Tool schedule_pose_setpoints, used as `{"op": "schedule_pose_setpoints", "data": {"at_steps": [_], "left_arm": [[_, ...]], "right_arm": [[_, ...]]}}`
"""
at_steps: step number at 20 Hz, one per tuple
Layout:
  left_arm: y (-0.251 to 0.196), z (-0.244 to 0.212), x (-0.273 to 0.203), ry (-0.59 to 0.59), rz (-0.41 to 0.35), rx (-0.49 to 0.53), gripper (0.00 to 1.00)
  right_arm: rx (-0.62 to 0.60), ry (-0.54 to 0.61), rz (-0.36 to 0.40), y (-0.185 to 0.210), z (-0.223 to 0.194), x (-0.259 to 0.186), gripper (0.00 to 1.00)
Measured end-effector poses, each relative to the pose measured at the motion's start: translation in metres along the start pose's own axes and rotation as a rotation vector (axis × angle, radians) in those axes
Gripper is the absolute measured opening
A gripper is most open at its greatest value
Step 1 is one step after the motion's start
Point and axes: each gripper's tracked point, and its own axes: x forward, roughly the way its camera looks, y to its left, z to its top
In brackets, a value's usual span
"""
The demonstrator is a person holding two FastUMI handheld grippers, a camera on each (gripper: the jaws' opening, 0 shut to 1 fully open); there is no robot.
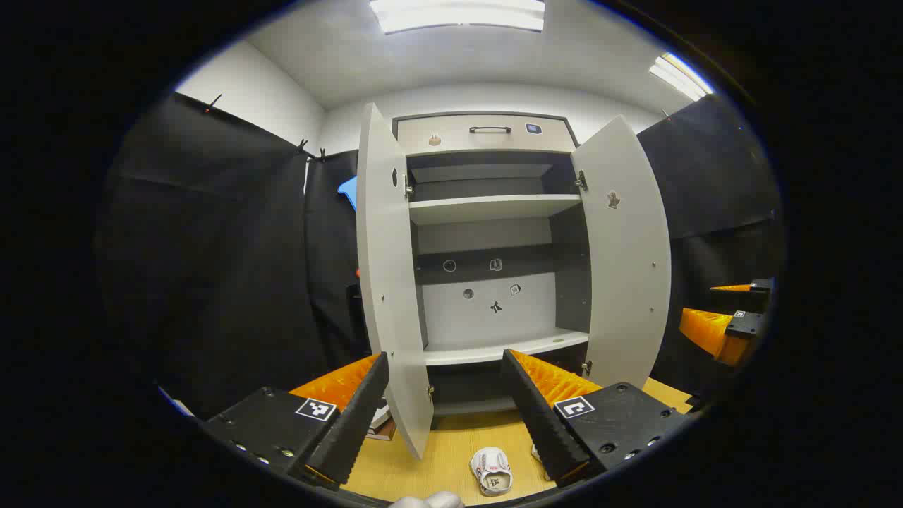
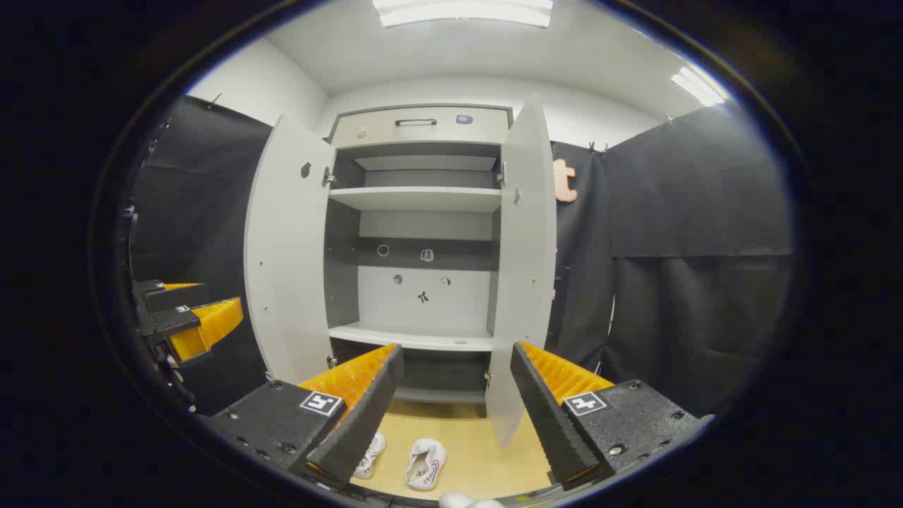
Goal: Grab one shoe with the right hand and put it into the shoe cabinet, grab the other shoe with the left hand and put it into the shoe cabinet; then close the right door with the right hand and the left door with the left hand.
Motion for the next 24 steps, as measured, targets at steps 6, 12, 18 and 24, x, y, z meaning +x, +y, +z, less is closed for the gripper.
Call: {"op": "schedule_pose_setpoints", "data": {"at_steps": [6, 12, 18, 24], "left_arm": [[0.001, -0.001, -0.002, -0.003, 0.008, -0.006, 0.96], [0.003, -0.004, -0.004, 0.004, 0.013, -0.009, 0.96], [0.012, -0.008, -0.005, 0.012, 0.028, -0.013, 0.96], [0.021, -0.020, -0.006, 0.027, 0.031, -0.004, 0.96]], "right_arm": [[-0.003, -0.008, 0.000, 0.000, 0.002, -0.001, 0.99], [-0.008, -0.022, -0.006, -0.001, 0.007, 0.000, 0.99], [-0.006, -0.006, -0.006, 0.001, 0.000, 0.003, 0.99], [-0.025, 0.118, 0.007, 0.016, -0.067, 0.011, 0.99]]}}
